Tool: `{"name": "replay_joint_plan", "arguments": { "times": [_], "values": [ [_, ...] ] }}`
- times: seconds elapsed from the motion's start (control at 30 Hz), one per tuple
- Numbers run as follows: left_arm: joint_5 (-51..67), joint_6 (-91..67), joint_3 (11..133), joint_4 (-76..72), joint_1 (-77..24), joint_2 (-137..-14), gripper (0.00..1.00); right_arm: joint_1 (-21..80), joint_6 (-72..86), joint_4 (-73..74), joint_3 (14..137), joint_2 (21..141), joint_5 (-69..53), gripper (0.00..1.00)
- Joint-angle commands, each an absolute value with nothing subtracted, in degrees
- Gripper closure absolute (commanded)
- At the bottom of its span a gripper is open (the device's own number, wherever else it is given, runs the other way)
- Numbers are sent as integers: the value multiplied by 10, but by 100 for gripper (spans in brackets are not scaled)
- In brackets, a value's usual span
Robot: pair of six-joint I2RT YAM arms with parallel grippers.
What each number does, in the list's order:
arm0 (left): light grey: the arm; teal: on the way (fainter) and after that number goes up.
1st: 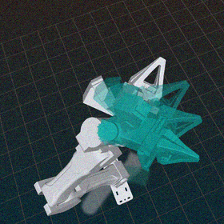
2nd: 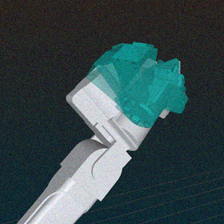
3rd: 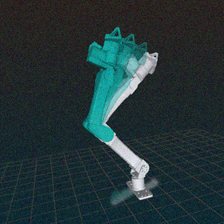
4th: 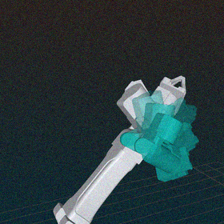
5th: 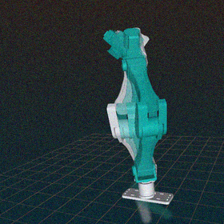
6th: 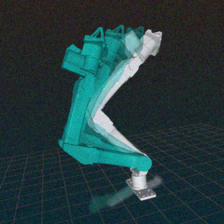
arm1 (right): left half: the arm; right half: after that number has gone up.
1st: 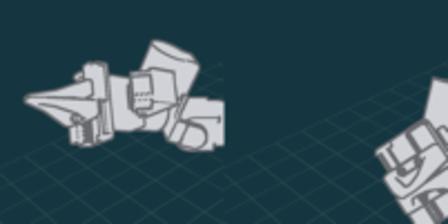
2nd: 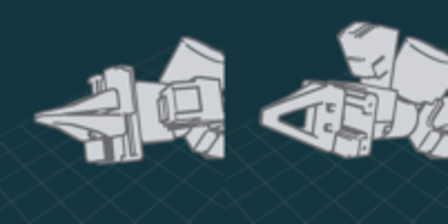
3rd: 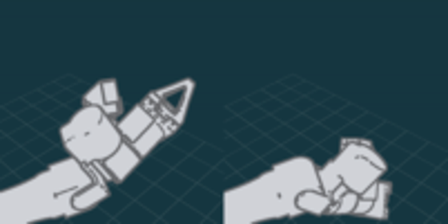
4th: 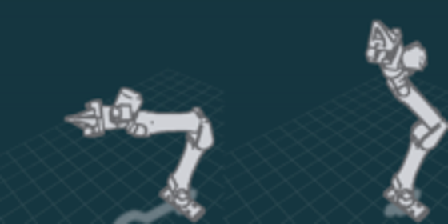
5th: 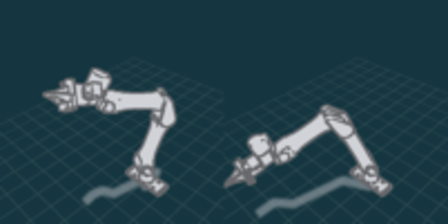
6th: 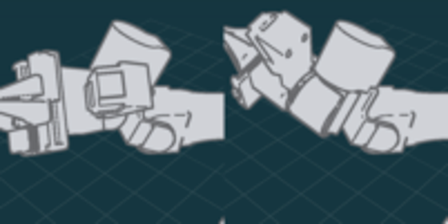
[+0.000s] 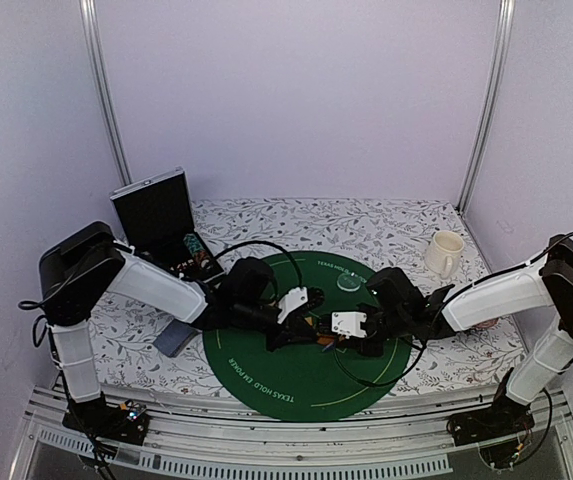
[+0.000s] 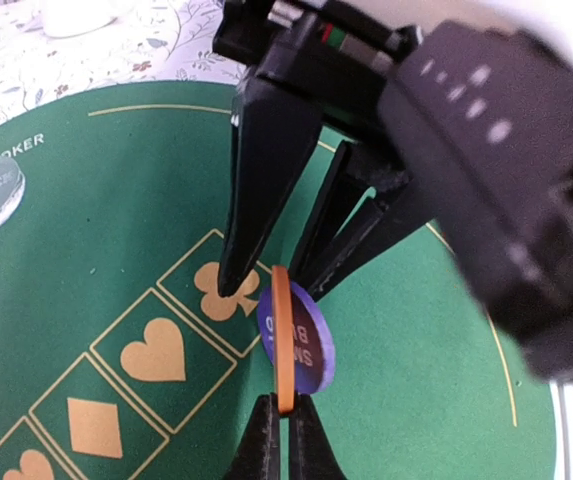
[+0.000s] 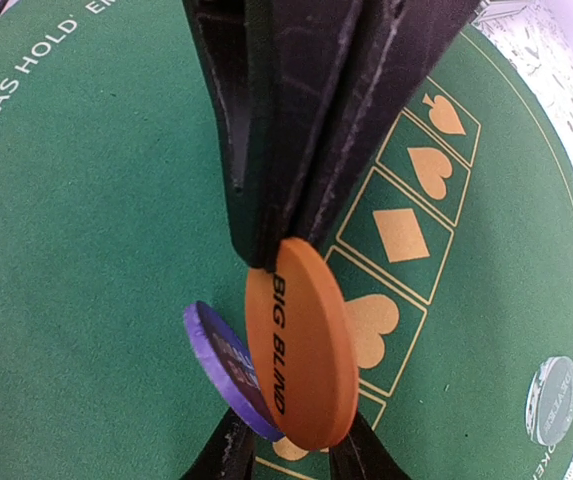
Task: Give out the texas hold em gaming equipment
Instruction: Adjust the big blind button on the poker table mat, then pick up the small blind button from the poker table mat.
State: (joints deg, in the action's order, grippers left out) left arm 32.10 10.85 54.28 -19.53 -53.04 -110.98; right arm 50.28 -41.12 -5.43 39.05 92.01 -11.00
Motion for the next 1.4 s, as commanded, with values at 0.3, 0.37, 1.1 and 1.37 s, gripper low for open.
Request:
{"name": "replay_joint_plan", "arguments": {
  "times": [0.3,0.37,1.1,1.37],
  "values": [
    [330,90,527,-224,-526,-1089,100,500,-408,-36,417,933,-115,73],
    [329,82,521,-233,-521,-1084,100,500,-408,-30,420,935,-114,73],
    [321,43,487,-247,-492,-1078,100,502,-408,14,454,952,-108,74],
    [330,45,502,-227,-509,-1096,100,510,-408,18,457,956,-93,73]
  ]
}}
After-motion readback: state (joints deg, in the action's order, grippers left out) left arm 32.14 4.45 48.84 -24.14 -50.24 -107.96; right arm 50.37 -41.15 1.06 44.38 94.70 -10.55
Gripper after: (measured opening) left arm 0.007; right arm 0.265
